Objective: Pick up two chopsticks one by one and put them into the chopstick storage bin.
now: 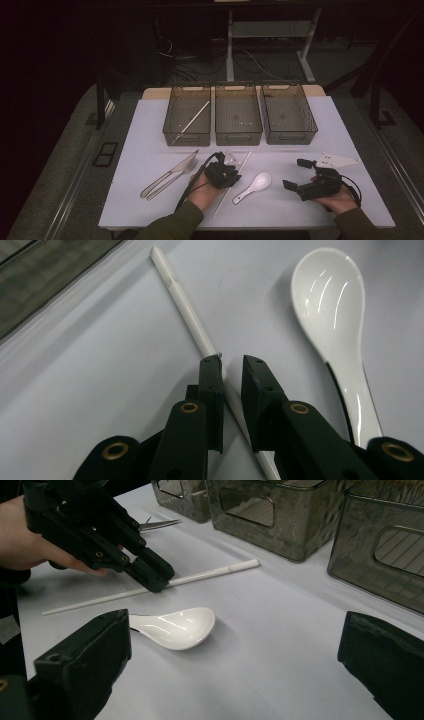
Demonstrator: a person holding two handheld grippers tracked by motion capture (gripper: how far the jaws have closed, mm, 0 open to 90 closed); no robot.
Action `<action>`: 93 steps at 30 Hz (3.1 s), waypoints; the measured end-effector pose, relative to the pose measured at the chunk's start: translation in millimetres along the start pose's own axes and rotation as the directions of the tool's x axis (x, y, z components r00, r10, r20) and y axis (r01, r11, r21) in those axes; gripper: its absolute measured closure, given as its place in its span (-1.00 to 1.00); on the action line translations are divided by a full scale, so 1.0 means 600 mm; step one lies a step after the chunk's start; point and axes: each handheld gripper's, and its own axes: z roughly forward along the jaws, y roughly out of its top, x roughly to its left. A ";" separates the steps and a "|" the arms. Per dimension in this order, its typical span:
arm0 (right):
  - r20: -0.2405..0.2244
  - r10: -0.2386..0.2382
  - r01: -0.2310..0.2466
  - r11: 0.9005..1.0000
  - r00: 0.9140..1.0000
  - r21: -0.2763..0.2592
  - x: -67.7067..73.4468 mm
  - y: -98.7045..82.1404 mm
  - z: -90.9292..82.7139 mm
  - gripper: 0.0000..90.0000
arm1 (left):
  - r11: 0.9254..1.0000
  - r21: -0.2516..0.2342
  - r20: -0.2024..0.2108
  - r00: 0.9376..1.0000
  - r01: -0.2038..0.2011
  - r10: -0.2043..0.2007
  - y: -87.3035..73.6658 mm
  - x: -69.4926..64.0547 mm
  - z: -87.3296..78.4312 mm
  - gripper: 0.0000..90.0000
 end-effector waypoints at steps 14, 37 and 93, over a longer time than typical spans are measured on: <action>-0.002 0.000 0.000 1.000 1.000 -0.005 -0.001 0.000 -0.001 -0.98 | 1.000 0.006 -0.010 1.000 -0.005 0.005 0.004 0.033 0.001 0.91; -0.001 0.000 0.000 1.000 1.000 -0.008 -0.001 0.000 -0.003 -0.98 | 0.999 0.040 -0.009 1.000 0.025 -0.025 -0.042 -0.014 -0.046 0.76; -0.005 -0.003 0.003 1.000 1.000 -0.006 0.000 0.001 -0.002 -0.98 | 0.988 -0.091 0.025 0.992 0.126 -0.124 -0.027 -0.001 -0.006 0.87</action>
